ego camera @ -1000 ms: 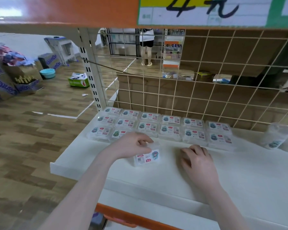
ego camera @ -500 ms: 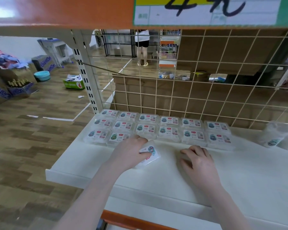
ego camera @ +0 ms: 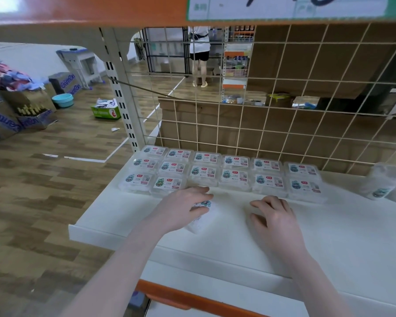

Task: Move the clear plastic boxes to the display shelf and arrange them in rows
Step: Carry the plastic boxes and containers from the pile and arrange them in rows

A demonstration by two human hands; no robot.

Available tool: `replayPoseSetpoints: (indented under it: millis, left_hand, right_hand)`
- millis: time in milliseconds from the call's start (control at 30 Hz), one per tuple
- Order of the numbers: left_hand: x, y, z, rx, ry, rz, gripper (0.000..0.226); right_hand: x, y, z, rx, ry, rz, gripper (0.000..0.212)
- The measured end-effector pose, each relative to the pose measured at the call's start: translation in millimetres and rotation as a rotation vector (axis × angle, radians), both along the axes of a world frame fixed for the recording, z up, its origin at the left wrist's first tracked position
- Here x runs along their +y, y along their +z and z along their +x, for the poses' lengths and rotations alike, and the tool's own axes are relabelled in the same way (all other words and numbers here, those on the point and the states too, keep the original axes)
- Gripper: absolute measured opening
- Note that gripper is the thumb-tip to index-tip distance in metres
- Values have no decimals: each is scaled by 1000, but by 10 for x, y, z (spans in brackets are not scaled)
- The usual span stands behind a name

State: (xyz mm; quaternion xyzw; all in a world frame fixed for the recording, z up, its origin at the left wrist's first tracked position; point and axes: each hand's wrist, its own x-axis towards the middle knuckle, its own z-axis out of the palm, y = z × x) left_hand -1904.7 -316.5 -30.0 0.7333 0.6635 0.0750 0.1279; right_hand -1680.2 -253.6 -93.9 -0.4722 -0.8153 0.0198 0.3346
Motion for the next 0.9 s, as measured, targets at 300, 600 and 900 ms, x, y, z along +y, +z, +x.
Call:
replayPoseSetpoints:
  millis: [300, 600, 900]
  left_hand:
    - [-67, 93, 83, 182, 14, -30, 60]
    - [-158, 168, 52, 273, 44, -43, 73]
    - [-182, 48, 52, 66, -107, -36, 62]
  right_hand:
    - [3, -15, 16, -10, 21, -7, 27]
    - [34, -47, 56, -33, 45, -5, 26]
    - [7, -16, 32, 25, 41, 6, 25]
